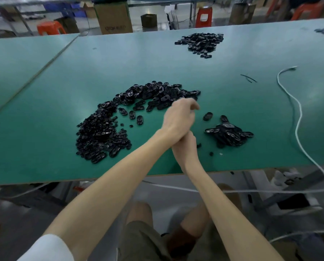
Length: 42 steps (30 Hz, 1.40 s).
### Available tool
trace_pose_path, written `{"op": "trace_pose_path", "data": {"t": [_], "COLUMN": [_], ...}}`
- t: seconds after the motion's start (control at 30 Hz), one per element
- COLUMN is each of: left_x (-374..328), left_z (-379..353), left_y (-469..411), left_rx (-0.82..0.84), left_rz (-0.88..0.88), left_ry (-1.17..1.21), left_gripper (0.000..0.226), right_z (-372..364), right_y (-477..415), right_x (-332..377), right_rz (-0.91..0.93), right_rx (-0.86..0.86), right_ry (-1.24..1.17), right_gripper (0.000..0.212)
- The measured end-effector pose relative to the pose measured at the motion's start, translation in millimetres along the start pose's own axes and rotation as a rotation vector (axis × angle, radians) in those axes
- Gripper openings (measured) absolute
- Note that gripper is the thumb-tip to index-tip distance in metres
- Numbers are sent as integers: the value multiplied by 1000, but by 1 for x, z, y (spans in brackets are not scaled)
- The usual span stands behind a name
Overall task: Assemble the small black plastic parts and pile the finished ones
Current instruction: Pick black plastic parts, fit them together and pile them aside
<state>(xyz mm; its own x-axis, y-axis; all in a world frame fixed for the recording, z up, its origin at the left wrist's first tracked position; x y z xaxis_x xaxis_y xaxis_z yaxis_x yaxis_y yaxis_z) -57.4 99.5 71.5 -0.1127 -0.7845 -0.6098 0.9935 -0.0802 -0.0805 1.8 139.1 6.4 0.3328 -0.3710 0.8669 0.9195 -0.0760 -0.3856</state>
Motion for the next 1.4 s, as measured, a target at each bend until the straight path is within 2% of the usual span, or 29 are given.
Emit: {"op": "trace_pose_path", "data": {"t": [0.07,0.1,0.23,0.37,0.47,0.53,0.63,0.7,0.8,0.9,1.0,1.1,1.2,1.3,1.4], "left_x": [24,38,71,85,95,106,127,133,127,119,110,100,95,95,102], "left_z": [10,12,15,15,22,32,42,45,48,47,37,28,27,29,28], "left_y": [-8,-11,-18,-21,-17,-15,-13,-12,-9,-5,0,6,11,13,10], "left_rx": [-98,-98,-19,-21,-149,-254,-242,-209,-227,-236,-13,206,301,297,260], "left_rz": [45,74,168,193,195,230,324,315,209,115,122,119,78,70,142], "left_ry": [-196,-259,-233,-249,-278,-377,-485,-538,-559,-404,23,298,376,426,481], "left_gripper": [29,26,19,27,28,28,28,22,20,21,21,18,15,14,12], "right_z": [-5,-6,-10,-10,-7,-7,-8,-8,-8,-7,-4,-1,0,3,3], "right_y": [0,1,0,1,1,1,0,0,1,1,1,1,1,3,3], "right_x": [-9,-7,-5,-8,-8,-7,-8,-9,-8,-9,-10,-11,-12,-14,-14], "right_rz": [-109,-108,-109,-92,-88,-76,-74,-73,-73,-80,-90,-107,-122,-135,-143], "right_rx": [-11,1,62,38,-2,-15,-13,-11,-7,-25,-88,-132,-151,-173,-174], "right_ry": [-150,-140,-80,-84,-116,-123,-124,-117,-116,-125,-152,-184,-216,-249,-272], "right_gripper": [22,18,8,6,7,7,9,9,9,9,10,18,14,10,10]}}
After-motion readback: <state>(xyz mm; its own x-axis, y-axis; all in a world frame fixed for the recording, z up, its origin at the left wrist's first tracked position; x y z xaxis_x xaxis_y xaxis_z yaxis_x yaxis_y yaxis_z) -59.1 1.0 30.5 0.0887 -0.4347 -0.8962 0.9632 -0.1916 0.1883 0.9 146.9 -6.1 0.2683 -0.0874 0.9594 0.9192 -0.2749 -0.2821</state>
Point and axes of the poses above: each hand's wrist, its own y-axis away from the middle knuckle, its own z-axis out of the back of the hand, x = y × z, the point moved 5 cm from there along -y, towards the middle knuckle, and after that the axes turned 13 degrees about z, right-handed, at the moved point
